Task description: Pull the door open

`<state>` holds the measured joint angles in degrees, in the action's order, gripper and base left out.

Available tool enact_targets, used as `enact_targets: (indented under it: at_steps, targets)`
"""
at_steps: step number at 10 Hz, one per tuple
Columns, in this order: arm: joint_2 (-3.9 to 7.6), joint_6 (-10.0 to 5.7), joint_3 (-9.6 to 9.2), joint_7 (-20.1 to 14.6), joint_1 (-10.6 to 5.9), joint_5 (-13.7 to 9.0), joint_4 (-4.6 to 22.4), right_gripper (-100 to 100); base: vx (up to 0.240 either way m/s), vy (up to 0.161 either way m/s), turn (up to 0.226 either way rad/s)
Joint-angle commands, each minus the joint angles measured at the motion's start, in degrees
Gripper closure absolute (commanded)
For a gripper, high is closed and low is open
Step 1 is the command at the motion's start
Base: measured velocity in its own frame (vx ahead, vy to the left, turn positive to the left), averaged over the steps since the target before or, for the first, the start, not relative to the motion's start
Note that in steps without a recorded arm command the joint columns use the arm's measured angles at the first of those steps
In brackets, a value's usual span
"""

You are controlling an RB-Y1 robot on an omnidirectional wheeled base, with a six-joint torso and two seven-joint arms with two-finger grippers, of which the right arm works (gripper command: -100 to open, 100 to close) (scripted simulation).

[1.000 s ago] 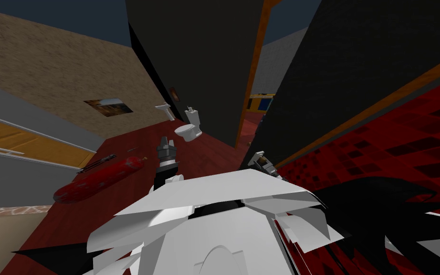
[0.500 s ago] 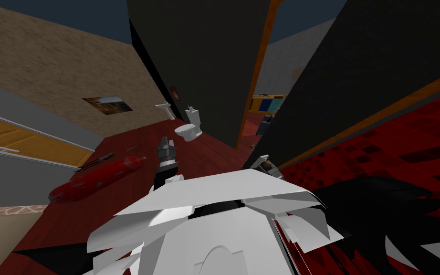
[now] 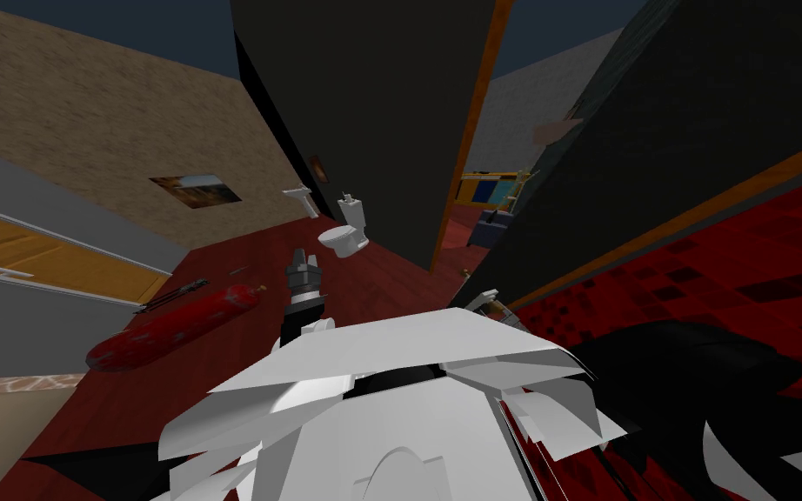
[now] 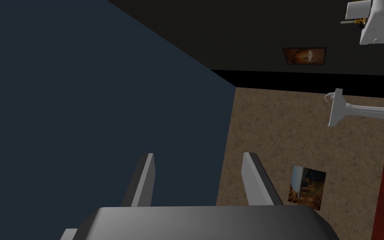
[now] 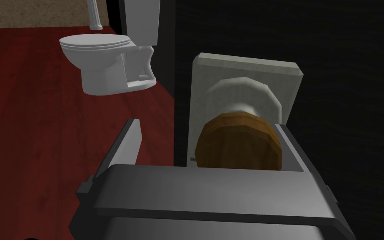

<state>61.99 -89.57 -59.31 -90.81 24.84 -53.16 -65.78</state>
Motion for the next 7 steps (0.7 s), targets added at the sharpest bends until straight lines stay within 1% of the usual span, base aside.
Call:
enact_targets:
  at_steps: [1, 2, 3, 5, 6, 7]
  targets:
    - [-0.48, -1.65, -1.29, -0.54, 1.37, 0.94, 0.66, 100, 0.009, -0.019, -0.003]
    - [-0.5, -2.84, -1.7, -1.08, 1.9, 1.26, 1.59, 100, 0.004, -0.029, -0.01]
    - [-0.48, -5.09, -2.44, -2.06, 2.93, 1.82, 3.33, 100, -0.012, -0.039, -0.005]
    - [-0.38, -7.08, -3.1, -2.89, 3.9, 2.29, 4.87, 100, -0.026, -0.059, -0.025]
    - [-0.21, -8.71, -3.64, -3.53, 4.78, 2.65, 6.16, 100, -0.051, -0.101, -0.034]
    - [-0.1, -9.34, -3.87, -3.76, 5.17, 2.77, 6.68, 100, -0.076, -0.095, -0.035]
